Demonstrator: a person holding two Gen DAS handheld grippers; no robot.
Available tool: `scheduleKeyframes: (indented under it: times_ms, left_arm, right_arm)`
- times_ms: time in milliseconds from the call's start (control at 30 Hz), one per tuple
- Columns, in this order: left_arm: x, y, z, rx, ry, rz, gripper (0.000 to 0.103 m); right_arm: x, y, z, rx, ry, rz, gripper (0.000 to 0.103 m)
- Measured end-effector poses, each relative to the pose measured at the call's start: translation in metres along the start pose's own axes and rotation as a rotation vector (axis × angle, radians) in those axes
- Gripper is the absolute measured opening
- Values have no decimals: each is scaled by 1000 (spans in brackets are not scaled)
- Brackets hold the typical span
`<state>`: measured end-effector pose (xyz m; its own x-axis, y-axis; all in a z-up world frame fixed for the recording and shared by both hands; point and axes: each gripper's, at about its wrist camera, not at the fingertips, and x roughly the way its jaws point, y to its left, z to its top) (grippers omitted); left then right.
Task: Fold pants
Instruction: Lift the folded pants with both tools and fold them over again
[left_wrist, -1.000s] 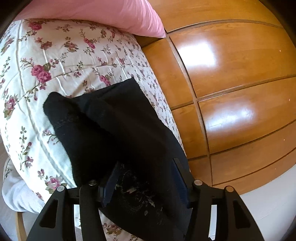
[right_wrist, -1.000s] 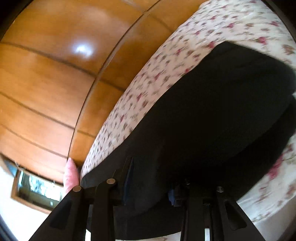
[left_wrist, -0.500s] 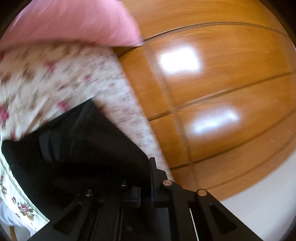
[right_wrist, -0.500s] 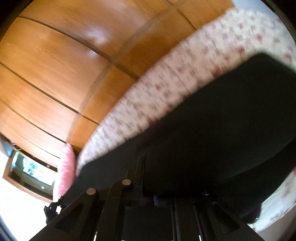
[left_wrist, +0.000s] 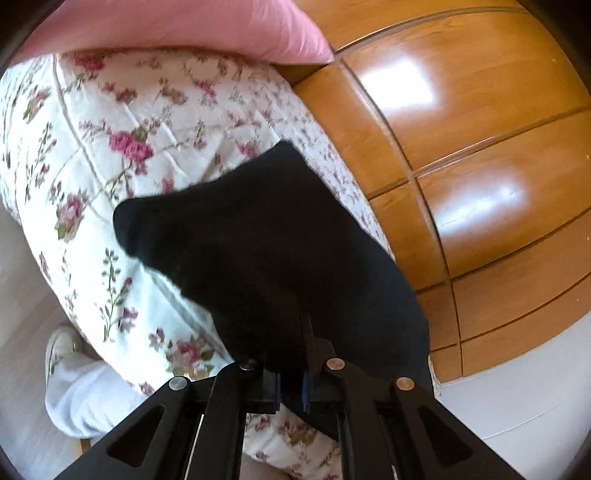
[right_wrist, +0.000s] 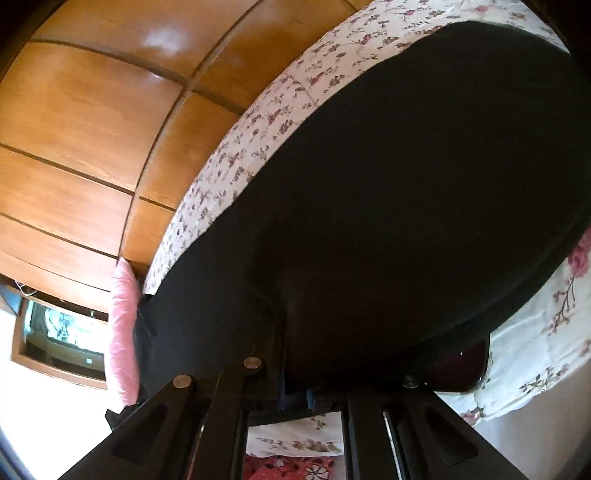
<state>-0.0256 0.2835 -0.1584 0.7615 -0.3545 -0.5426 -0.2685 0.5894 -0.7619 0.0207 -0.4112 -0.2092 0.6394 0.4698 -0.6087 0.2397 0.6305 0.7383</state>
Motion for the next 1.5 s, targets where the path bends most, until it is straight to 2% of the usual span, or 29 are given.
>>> scheduleKeyframes:
  times_ms: [33, 67, 133, 233, 300, 333, 433, 567, 633, 700, 767, 867, 967, 1033, 1100, 1133, 1200, 1267, 1333, 1400, 1500]
  left_arm:
    - [-1, -3, 1, 15, -27, 1, 14]
    - [-1, -5, 1, 22, -43, -3, 25]
    - [-1, -5, 5, -8, -62, -46, 35]
    - [3, -3, 12, -37, -83, -42, 33]
    - [-6, -5, 16, 8, -133, -8, 21]
    - [-10, -7, 19, 48, -163, 28, 12]
    - [-17, -7, 27, 121, -195, 71, 10]
    - [-11, 2, 31, 110, -196, 106, 11]
    - [-6, 7, 31, 111, -167, 174, 16]
    - [-12, 9, 32, 110, -152, 172, 22]
    - [-23, 7, 41, 98, -187, 237, 28]
    - [-56, 15, 49, 10, -319, 314, 29]
    - [-85, 20, 50, -79, -461, 301, 29]
    - [-83, 8, 48, -41, -472, 282, 29]
    - [-70, -9, 45, 38, -419, 249, 29]
    - [-52, -27, 42, 123, -354, 217, 29]
    - [-24, -50, 36, 223, -268, 170, 29]
    - [10, -75, 28, 318, -181, 111, 30]
    - [42, -93, 22, 396, -103, 73, 30]
    - [62, -102, 17, 448, -60, 89, 30]
    - [89, -107, 19, 502, -38, 154, 30]
  right_arm:
    - [-2, 2, -1, -15, 0, -6, 8]
    - [-2, 3, -2, -26, -2, -11, 9]
    - [-2, 4, -2, -30, -8, -9, 11]
    - [-2, 4, -2, -3, -21, 17, 11]
    - [-6, 3, -4, 2, -30, 11, 11]
    - [-8, 2, -4, 0, -31, 12, 11]
    - [-9, 4, -5, -17, -39, -1, 11]
    - [-6, 7, -7, -42, -49, -24, 11]
    - [-5, 6, -6, -37, -48, -24, 11]
    - [-6, 7, -5, -39, -49, -28, 11]
    - [-8, 9, -3, -48, -48, -43, 11]
    - [-25, 13, 2, -57, -120, -123, 19]
    - [-63, 14, 9, -22, -293, -260, 26]
    - [-85, 17, 9, -14, -405, -366, 29]
    - [-98, 36, 7, -96, -489, -420, 30]
    - [-97, 48, 7, -151, -494, -412, 30]
    - [-80, 83, 6, -299, -435, -328, 30]
    - [-57, 116, 4, -408, -363, -218, 30]
    - [-20, 155, 3, -504, -235, -62, 30]
    - [21, 192, 0, -567, -99, 85, 30]
    - [84, 245, -12, -671, 50, 158, 30]
